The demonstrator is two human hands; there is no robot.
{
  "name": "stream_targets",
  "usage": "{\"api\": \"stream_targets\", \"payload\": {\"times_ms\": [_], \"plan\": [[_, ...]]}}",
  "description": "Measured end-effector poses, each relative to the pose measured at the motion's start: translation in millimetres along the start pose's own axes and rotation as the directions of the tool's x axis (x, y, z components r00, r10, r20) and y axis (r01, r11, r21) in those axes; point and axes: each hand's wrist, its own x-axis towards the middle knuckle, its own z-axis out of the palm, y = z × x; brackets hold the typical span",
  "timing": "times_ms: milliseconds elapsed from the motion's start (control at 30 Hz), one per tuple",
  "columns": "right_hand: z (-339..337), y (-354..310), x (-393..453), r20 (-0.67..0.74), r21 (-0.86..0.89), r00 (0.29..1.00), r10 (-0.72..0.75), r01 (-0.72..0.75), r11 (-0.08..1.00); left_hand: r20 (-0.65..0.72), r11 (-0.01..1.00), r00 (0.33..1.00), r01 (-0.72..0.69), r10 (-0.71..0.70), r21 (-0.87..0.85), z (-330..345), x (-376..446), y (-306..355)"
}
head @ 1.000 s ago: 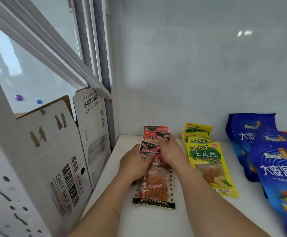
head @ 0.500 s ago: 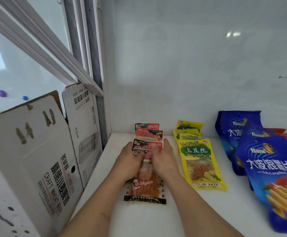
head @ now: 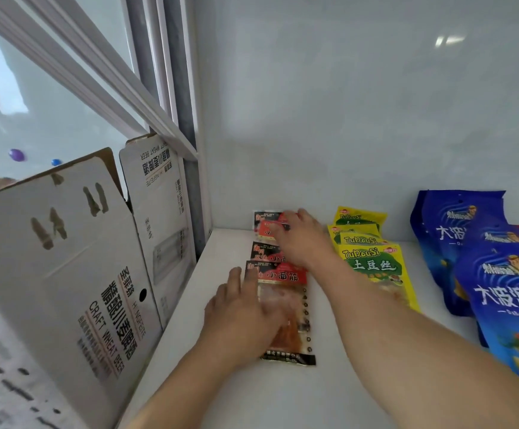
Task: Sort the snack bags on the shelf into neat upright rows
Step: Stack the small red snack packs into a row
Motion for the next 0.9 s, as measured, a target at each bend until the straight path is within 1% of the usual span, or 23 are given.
{"api": "stream_targets", "payload": {"times_ms": [33,100,133,233,400,533,700,800,900], "plan": [[-1.3,-1.5,7.4,0.048,-0.026,0.999,-0.019,0.020,0.999,0.006,0.997,1.000,-0.015,0.015,0.077,3.9,-4.1,0.2],[1.8,-3.6,18.6,0.132,-0.039,0.991,-0.029,0.034,0.999,0.023,0.988,0.999,-0.031,0.028,0.148,5.2,-5.8,1.7],[5.4,-4.5,21.1,0.152,-0.037,0.988,-0.015,0.021,0.999,0.026,0.987,0.999,-0.038,0.034,0.156,4.6,-3.4,2.2],[13.6,-9.0,21.8,0.151,-0.016,0.988,0.015,-0.013,1.000,0.035,0.984,0.996,-0.082,0.077,0.158,2.5,7.5,5.0],[18.0,-9.2,20.9,0.223,-0.034,0.975,0.015,-0.008,0.999,0.070,0.983,0.995,-0.075,0.064,0.170,10.3,10.1,2.9],[20.2,-8.8,21.2,0.241,-0.052,0.971,-0.002,0.015,0.999,0.095,0.986,0.995,-0.053,0.039,0.157,13.8,12.5,-0.6],[27.6,-4.9,17.8,0.267,-0.035,0.964,0.012,-0.002,0.999,0.111,0.984,0.993,-0.057,0.038,0.171,15.2,14.3,-2.0],[21.4,-6.6,15.7,0.242,-0.043,0.970,-0.007,0.018,0.999,0.113,0.986,0.993,-0.051,0.033,0.159,13.8,14.6,-1.6],[9.5,-7.6,10.8,0.170,-0.026,0.983,-0.065,0.070,0.997,0.102,0.988,0.994,-0.055,0.040,0.146,12.6,12.2,-1.4]]}}
